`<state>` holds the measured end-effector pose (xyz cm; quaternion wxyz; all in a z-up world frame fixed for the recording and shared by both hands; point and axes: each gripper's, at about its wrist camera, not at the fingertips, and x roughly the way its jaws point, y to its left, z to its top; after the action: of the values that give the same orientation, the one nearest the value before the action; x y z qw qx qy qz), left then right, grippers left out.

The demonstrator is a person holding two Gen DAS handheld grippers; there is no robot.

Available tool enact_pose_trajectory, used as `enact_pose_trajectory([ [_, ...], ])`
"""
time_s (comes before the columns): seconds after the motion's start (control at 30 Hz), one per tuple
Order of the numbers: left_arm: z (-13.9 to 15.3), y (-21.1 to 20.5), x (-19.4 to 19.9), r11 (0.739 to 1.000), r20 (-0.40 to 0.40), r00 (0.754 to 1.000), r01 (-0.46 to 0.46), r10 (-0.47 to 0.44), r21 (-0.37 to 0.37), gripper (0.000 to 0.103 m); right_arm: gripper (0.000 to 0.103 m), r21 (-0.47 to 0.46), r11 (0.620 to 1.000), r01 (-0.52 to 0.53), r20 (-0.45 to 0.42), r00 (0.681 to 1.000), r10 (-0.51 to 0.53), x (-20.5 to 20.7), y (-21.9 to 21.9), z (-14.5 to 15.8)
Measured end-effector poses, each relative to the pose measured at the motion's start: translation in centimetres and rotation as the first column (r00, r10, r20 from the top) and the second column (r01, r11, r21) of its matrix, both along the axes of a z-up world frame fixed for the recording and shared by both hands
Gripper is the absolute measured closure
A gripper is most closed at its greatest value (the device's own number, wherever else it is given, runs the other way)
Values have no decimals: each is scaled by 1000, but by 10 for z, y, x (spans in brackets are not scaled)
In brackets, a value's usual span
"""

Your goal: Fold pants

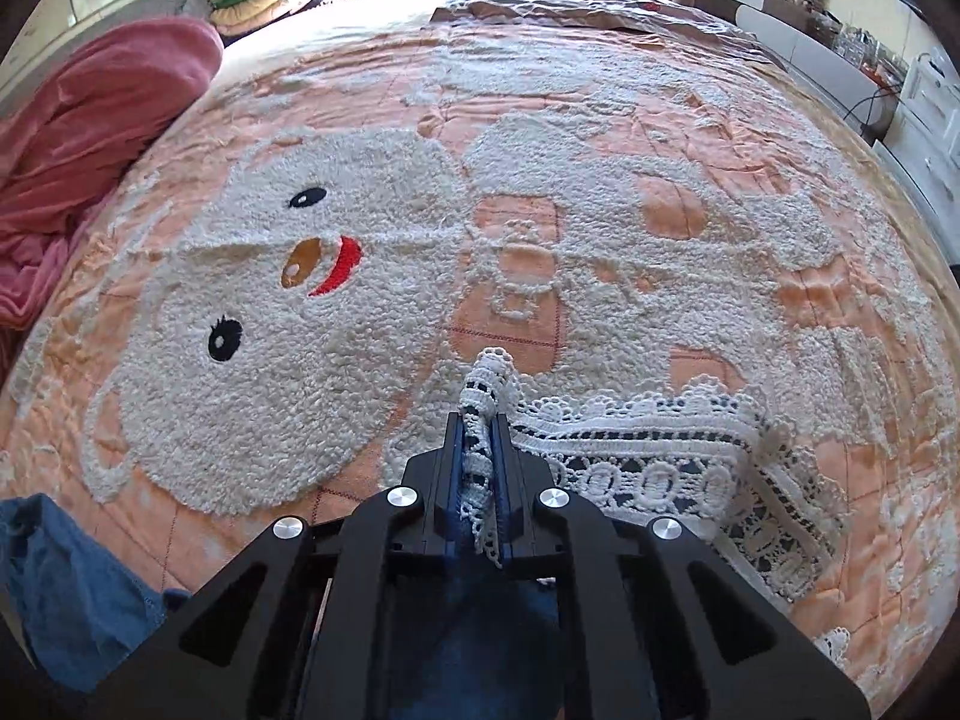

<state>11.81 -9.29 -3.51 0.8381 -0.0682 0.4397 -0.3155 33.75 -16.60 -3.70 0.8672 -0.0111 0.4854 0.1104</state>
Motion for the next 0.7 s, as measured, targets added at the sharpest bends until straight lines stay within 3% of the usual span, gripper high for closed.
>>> enact_pose_trajectory([
  [0.17,1,5,1,1000,10,1000,-8,8,2,99,96,159,986,44,76,996,-56,-40,-39,36],
  [0.4,7,9,-7,999,64,998,-5,2,44,99,97,288,949,126,179,967,-183,-120,-105,77],
  [0.53,12,8,-13,997,97,995,24,-32,75,99,97,353,918,183,169,952,-255,-165,-143,75],
  [0.7,12,1,-23,989,134,986,80,-96,122,99,97,413,869,271,76,941,-330,-215,-173,42],
])
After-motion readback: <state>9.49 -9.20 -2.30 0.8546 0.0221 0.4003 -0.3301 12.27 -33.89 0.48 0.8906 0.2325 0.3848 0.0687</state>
